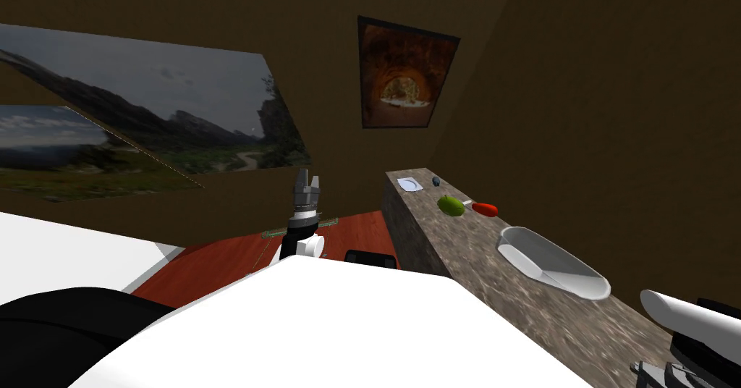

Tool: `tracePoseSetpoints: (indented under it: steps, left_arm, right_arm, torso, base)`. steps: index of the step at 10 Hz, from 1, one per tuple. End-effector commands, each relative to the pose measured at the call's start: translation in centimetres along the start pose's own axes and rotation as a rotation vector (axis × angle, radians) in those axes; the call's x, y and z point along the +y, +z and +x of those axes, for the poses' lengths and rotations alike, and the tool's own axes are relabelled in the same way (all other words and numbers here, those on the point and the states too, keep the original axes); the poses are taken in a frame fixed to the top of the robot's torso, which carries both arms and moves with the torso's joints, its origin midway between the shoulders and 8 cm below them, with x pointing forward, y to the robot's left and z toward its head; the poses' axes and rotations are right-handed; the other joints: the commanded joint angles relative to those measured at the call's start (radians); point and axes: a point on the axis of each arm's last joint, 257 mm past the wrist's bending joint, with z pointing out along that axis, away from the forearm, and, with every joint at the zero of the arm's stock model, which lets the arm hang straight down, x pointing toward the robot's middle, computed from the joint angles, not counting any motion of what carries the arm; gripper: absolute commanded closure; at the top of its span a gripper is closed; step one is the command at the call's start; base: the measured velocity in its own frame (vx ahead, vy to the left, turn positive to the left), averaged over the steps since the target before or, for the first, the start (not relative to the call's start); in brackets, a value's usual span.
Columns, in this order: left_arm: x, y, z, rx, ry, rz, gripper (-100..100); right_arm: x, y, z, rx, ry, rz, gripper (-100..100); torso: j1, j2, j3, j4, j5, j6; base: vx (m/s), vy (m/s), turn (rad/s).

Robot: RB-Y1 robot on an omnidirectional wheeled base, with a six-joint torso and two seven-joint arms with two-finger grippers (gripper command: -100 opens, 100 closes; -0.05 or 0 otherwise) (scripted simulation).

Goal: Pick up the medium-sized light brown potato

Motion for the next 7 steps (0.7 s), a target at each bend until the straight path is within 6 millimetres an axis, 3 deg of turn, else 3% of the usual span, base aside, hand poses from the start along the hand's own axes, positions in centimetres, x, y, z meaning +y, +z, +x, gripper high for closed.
tracePoseSetpoints:
  steps: [1,2,3,4,5,7]
  left_arm:
    - [0.0,0.0,0.0,0.000,0.000,0.000,0]
    - [0.0,0.0,0.0,0.000,0.000,0.000,0]
    - [0.0,0.0,0.0,0.000,0.000,0.000,0]
    - [0.0,0.0,0.0,0.000,0.000,0.000,0]
    - [0.0,0.0,0.0,0.000,0.000,0.000,0]
    - [0.0,0.0,0.0,0.000,0.000,0.000,0]
  right_arm:
    - [-1.6,0.8,0.5,0.007,0.022,0.021,-100]
    - [-0.8,0.8,0.8,0.017,0.030,-0.010,-100]
    - [-2.5,1.5,1.1,0.021,0.049,0.017,-100]
    - [-1.8,1.5,1.3,0.029,0.057,-0.009,-100]
    - [-3.6,2.1,1.7,0.031,0.077,0.020,-100]
    - [-3.1,2.0,1.6,0.034,0.077,0.006,-100]
  torso:
    - [0.000,0.000,0.000,0.000,0.000,0.000]
    - [0.000,0.000,0.000,0.000,0.000,0.000]
    - [0.000,0.000,0.000,0.000,0.000,0.000]
    - [0.000,0.000,0.000,0.000,0.000,0.000]
    - [0.000,0.000,0.000,0.000,0.000,0.000]
    - [0.000,0.000,0.000,0.000,0.000,0.000]
  base:
    - [-0.025,0.000,0.154]
    - [-0.024,-0.004,0.078]
    - [-0.031,-0.002,0.152]
    - [-0.027,-0.005,0.082]
    - [-0.034,-0.003,0.142]
    - [-0.017,-0.001,0.049]
